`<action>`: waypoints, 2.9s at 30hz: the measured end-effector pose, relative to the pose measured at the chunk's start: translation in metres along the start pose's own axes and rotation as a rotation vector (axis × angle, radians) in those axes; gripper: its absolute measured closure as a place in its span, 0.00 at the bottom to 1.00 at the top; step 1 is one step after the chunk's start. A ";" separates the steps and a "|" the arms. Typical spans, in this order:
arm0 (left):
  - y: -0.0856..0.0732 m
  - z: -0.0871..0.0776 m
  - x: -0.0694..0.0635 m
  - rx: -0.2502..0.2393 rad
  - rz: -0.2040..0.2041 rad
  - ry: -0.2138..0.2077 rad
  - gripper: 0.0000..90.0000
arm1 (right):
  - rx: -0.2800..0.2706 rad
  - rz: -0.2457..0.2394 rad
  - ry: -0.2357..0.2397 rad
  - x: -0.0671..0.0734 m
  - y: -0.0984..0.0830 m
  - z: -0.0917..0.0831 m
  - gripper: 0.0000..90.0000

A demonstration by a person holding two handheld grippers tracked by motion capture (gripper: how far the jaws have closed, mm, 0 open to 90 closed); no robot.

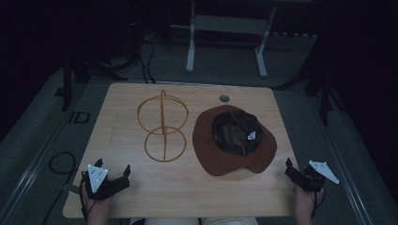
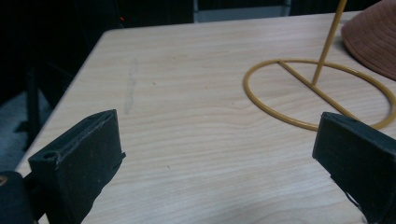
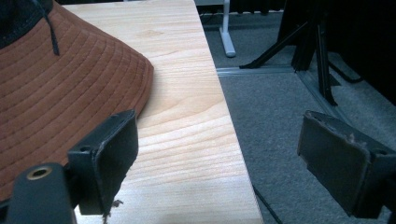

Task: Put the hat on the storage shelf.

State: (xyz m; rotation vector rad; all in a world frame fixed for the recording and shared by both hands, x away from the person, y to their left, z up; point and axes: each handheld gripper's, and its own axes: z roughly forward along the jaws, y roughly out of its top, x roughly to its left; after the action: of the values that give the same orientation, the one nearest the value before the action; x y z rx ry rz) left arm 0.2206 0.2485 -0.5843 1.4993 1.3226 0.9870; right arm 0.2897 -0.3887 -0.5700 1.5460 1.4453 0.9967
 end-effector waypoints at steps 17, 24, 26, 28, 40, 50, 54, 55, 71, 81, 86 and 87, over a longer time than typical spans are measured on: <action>0.004 -0.007 -0.017 -0.066 0.058 -0.069 0.02 | 0.099 -0.020 0.055 0.006 0.005 0.003 0.15; 0.006 -0.006 -0.023 -0.007 -0.003 -0.137 0.02 | 0.125 -0.038 0.118 0.014 0.024 0.004 0.15; 0.007 -0.006 -0.024 0.002 -0.007 -0.148 0.02 | 0.125 -0.048 0.128 0.019 0.029 0.004 0.15; 0.008 -0.006 -0.026 0.023 -0.011 -0.169 0.02 | 0.114 -0.058 0.131 0.023 0.036 0.005 0.15; 0.010 -0.008 -0.039 0.076 0.051 -0.242 0.02 | 0.086 -0.077 0.241 0.045 0.077 0.018 0.14; 0.009 -0.008 -0.043 0.088 0.078 -0.272 0.02 | 0.143 -0.125 0.276 0.065 0.101 0.039 0.13; 0.009 -0.008 -0.045 0.093 0.085 -0.281 0.02 | 0.165 -0.107 0.316 0.074 0.112 0.048 0.13; 0.009 -0.008 -0.046 0.092 0.085 -0.278 0.02 | 0.174 -0.117 0.318 0.077 0.114 0.051 0.13; 0.009 -0.008 -0.047 0.101 0.091 -0.307 0.02 | 0.267 -0.236 0.357 0.112 0.135 0.112 0.28; 0.009 -0.008 -0.046 0.107 0.077 -0.317 0.02 | 0.349 -0.347 0.297 0.120 0.122 0.144 0.56; 0.009 -0.008 -0.048 0.104 0.079 -0.315 0.04 | 0.411 -0.312 0.313 0.122 0.114 0.152 0.63; 0.009 -0.009 -0.048 0.102 0.078 -0.318 0.04 | 0.409 -0.311 0.309 0.122 0.112 0.153 0.65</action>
State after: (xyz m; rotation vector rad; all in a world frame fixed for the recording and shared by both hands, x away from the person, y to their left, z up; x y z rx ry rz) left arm 0.2094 0.2016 -0.5734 1.7153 1.1061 0.7004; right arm 0.4790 -0.2767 -0.5220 1.4166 2.1388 0.8089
